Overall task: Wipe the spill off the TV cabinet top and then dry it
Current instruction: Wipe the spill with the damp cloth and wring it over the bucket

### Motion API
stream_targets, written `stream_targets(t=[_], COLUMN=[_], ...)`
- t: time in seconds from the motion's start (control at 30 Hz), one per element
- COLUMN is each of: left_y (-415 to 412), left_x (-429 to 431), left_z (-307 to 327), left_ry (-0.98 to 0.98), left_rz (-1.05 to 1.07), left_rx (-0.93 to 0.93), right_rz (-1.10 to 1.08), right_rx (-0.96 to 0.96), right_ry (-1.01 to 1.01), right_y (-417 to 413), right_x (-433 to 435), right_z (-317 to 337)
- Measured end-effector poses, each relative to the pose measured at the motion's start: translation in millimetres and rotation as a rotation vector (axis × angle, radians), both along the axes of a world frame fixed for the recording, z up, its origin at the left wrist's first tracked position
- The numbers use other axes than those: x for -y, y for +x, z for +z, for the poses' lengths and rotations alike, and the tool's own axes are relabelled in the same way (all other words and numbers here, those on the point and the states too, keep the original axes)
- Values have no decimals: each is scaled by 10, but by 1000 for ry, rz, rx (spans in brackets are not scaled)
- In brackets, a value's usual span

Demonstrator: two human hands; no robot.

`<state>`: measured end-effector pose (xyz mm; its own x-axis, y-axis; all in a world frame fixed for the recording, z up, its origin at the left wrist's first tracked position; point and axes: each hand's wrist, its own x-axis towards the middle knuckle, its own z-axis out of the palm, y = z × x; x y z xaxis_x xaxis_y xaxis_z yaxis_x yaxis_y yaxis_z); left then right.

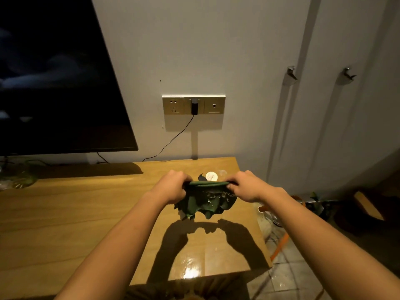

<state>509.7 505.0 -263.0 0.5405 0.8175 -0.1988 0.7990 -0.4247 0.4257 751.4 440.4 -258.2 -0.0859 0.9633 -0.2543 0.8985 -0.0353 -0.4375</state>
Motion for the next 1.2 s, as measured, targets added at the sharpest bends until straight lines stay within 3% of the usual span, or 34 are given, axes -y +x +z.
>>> stream_targets(t=[0.47,0.73,0.9,1.03,1.2], left_y=[1138,1506,1583,1571,1524], left_x=[-1695,-2436,-2438,-2197,-2163], left_z=[-494,-1213,-1780,-2152,-2340], left_ry=[-61,-11,72,53,11], left_rz=[11,39,40,-77,-27], left_rx=[-67,-108,-147,-174,-87], right_rz=[63,80,127,238,120], right_rx=[-68,32,107,219,95], right_ry=[-150,-152,-57,-119,-27], right_y=[1181,1434,1451,1446,1403], right_x=[-1791,-2629,-2680,-2433,-2355], right_z=[-461,-1068,-1635,-2076,-2242])
